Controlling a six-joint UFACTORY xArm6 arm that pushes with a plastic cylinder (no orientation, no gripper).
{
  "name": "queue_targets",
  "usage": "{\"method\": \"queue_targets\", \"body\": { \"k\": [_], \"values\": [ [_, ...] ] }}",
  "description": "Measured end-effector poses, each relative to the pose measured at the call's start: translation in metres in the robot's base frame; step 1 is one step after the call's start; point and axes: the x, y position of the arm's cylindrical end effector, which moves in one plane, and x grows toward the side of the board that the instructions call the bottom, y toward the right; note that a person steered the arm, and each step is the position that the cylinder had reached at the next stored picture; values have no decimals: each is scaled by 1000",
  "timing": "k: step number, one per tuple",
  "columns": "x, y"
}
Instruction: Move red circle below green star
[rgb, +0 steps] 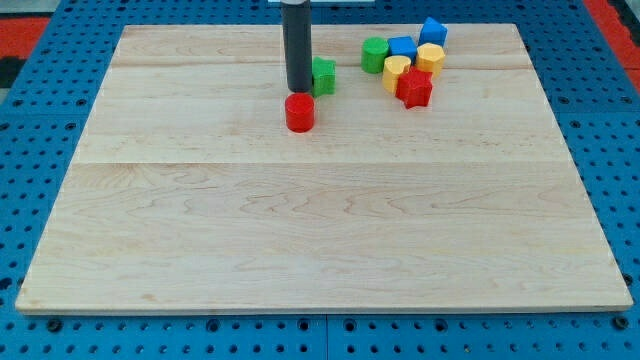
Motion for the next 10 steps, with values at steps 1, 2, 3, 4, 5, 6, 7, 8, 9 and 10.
{"method": "queue_targets", "body": {
  "k": [1, 2, 3, 4, 5, 6, 7, 8, 9, 10],
  "values": [
    [-15, -11],
    [-16, 4],
    [-16, 39],
    [-16, 40],
    [-13, 10],
    [4, -3],
    [30, 14],
    [61, 21],
    [88, 26],
    [110, 65]
  ]
}}
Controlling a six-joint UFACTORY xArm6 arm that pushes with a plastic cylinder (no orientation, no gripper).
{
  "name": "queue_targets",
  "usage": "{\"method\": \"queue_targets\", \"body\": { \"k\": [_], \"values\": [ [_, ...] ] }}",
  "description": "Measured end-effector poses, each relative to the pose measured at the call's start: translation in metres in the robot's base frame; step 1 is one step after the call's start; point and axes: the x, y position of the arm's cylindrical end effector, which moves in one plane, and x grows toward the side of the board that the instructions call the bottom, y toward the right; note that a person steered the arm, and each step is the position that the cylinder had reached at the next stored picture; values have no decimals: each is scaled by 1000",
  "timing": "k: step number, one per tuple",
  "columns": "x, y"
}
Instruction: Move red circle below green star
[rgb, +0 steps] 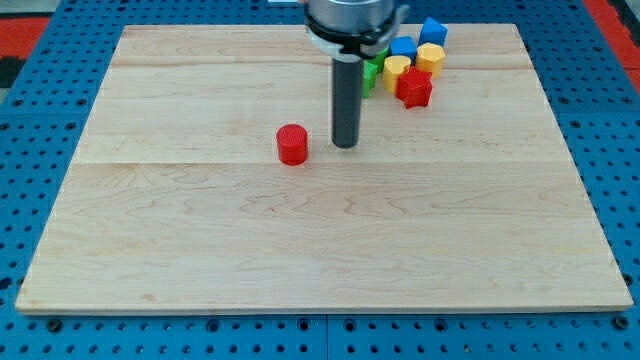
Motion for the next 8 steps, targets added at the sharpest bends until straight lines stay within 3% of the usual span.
{"method": "queue_targets", "body": {
  "k": [2, 4, 6, 8],
  "values": [
    [38, -64],
    [-14, -51],
    [-4, -95],
    [-43, -105]
  ]
}}
